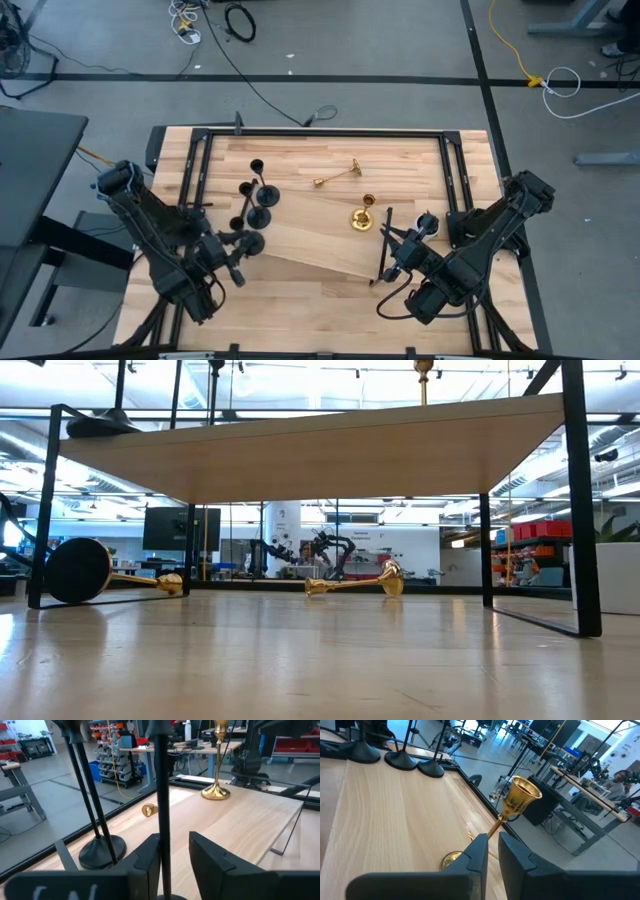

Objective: Pick & Place candle stick holders
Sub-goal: Put the black candle holder on the shelf aligned with the other black candle holder

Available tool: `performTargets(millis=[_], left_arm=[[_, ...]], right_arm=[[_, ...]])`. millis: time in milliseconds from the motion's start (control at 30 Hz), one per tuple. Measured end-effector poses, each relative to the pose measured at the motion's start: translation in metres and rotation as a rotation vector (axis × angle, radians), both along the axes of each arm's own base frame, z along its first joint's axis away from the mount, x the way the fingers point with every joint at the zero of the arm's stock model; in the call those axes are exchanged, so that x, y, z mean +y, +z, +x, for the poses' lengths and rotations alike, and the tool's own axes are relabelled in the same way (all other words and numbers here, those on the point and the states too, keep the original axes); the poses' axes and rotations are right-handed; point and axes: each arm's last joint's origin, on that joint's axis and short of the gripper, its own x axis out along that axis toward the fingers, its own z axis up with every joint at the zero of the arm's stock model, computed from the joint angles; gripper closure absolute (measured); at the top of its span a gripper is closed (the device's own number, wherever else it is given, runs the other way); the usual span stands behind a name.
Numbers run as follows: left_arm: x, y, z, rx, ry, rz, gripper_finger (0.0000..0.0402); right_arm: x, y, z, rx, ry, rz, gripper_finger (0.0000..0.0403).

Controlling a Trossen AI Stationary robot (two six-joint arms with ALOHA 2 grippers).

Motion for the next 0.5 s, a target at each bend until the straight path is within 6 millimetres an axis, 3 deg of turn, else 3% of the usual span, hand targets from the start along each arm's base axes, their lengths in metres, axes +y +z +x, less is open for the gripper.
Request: performTargets(millis=[500], left_arm=[[0.008, 0.014, -0.005, -0.037, -0.013, 0.038, 0.0294]], right_arm=[[0.000, 0.000, 0.000, 0.001, 0.000, 0.002, 0.0354]])
